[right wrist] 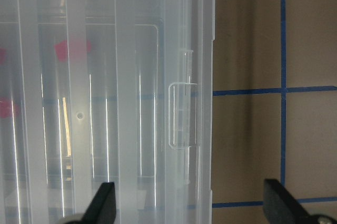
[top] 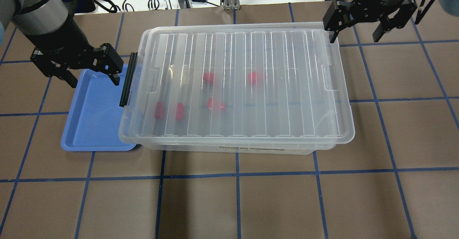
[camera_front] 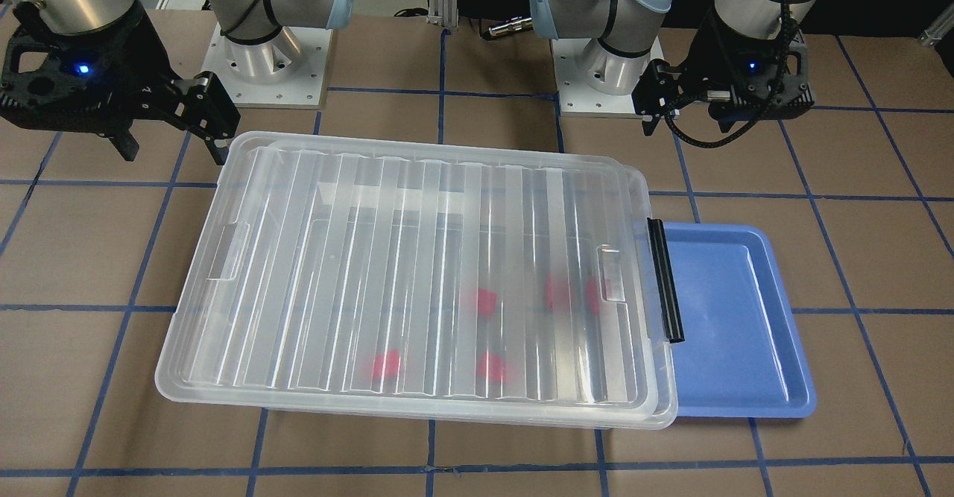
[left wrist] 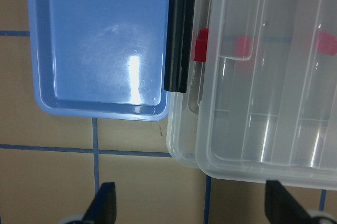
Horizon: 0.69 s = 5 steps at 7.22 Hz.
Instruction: Place red block in blue tray from box
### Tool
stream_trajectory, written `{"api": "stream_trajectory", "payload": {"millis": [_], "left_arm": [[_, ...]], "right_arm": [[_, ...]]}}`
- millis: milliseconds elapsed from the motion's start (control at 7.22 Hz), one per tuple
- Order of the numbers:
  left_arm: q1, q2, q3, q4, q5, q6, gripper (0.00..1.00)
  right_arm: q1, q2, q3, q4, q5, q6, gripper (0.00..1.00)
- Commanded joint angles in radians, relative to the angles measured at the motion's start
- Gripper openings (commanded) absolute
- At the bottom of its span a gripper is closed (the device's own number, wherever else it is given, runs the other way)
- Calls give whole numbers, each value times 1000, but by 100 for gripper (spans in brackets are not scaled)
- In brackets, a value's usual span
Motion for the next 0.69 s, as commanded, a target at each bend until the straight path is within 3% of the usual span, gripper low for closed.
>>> {"api": "stream_trajectory", "payload": {"millis": [0, 554], "left_arm": [[-1, -5, -1, 3, -18, -3, 100], [-1, 5, -4, 0, -6, -2, 100]], "right_arm": [[0, 2, 2, 0, -6, -10, 100], [-20, 5, 73, -9, -13, -127, 100]]}}
